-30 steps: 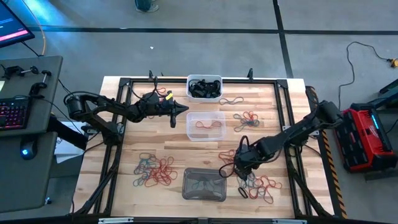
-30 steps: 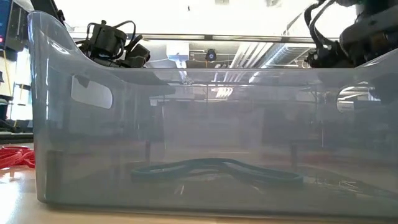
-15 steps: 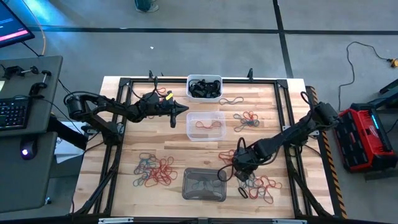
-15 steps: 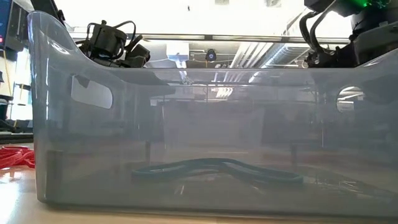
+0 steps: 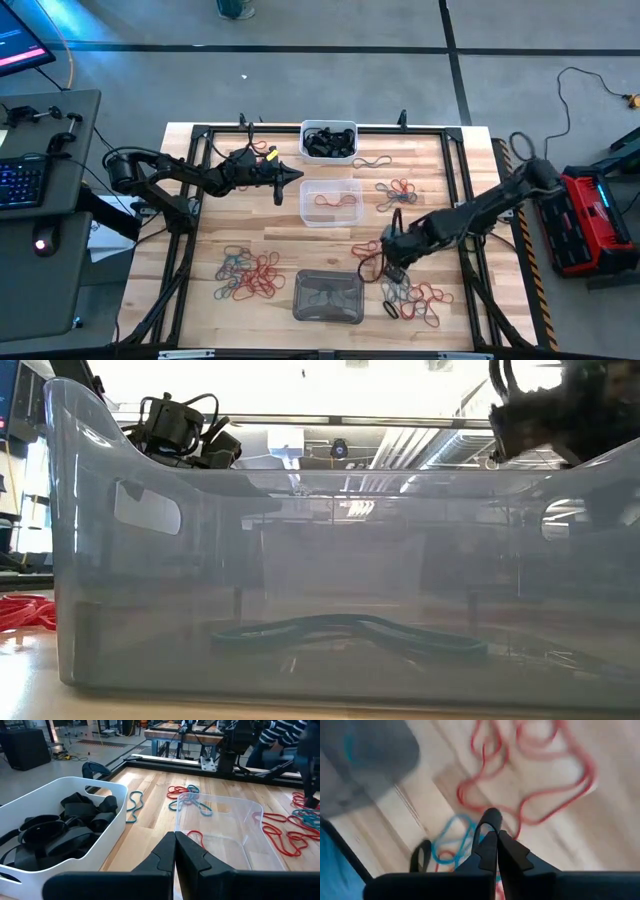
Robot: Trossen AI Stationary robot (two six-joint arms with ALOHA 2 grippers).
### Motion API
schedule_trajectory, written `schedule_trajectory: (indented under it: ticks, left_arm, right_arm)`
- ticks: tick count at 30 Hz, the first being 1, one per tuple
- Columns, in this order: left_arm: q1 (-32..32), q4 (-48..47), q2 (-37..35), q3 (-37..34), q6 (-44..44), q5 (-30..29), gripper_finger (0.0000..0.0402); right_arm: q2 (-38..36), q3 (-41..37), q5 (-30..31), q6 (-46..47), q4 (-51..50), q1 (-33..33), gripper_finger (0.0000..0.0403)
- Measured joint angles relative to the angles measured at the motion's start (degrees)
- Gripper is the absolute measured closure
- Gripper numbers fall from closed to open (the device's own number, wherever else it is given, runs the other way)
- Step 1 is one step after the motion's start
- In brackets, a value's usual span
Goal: Sort rubber bands into baskets
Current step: Put the black rubber band into the white bin
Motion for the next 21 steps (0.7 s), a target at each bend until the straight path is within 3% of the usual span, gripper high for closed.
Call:
schedule_trajectory:
  ticks: [4,9,21]
  left_arm:
    - [0.0,0.0,0.0,0.0,-0.1,0.0,0.0401]
    - [0.0,0.0,0.0,0.0,-0.2,0.0,0.0402]
    - [0.0,0.2,0.0,0.0,-0.4,0.0,0.0401]
  right_arm:
    - [-4.7,0.0,6.6,-4.2,-0.5,-4.1,0.0402]
    - [-6.3,0.0,10.6,-12.7,0.8,-11.7,0.0403]
    - [-5.8,0.0,9.6,-36.4,20.5,-35.3,0.0403]
